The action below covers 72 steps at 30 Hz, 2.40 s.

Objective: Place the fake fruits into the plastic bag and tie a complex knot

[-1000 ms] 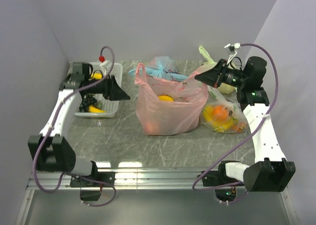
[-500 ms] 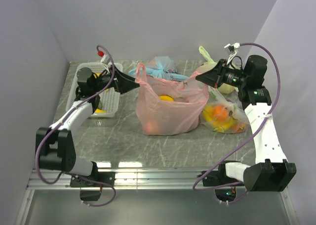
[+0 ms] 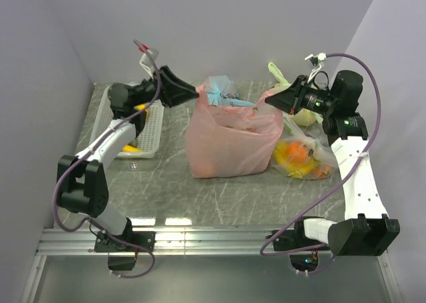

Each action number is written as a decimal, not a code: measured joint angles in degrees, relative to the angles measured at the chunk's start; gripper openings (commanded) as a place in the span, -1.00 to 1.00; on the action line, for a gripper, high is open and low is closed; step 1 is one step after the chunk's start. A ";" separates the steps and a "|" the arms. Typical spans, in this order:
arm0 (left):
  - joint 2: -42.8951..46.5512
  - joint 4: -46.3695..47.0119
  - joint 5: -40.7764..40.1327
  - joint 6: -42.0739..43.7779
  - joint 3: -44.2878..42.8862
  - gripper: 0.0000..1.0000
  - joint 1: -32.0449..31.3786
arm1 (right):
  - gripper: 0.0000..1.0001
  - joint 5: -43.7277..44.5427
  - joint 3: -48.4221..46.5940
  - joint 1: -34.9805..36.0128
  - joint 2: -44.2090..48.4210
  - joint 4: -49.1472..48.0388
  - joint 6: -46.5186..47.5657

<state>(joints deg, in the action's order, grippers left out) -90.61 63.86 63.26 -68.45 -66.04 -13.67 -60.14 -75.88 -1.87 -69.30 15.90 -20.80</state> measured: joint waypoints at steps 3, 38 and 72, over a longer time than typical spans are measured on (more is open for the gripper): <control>2.16 -3.63 1.44 0.59 -6.32 -0.71 1.49 | -1.00 0.17 -1.09 0.00 0.00 -1.03 -1.36; 5.99 -86.01 -8.04 72.35 -34.51 0.98 -0.31 | -1.00 -0.81 5.51 4.90 1.73 -15.45 -6.54; -15.91 -42.40 -6.08 41.57 -30.14 0.67 -25.90 | -1.00 12.17 8.09 12.20 2.14 -23.30 -3.56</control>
<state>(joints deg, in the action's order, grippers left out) -106.52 21.45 57.19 -26.87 -96.18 -39.57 -47.97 -67.79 10.33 -67.16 -7.40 -24.36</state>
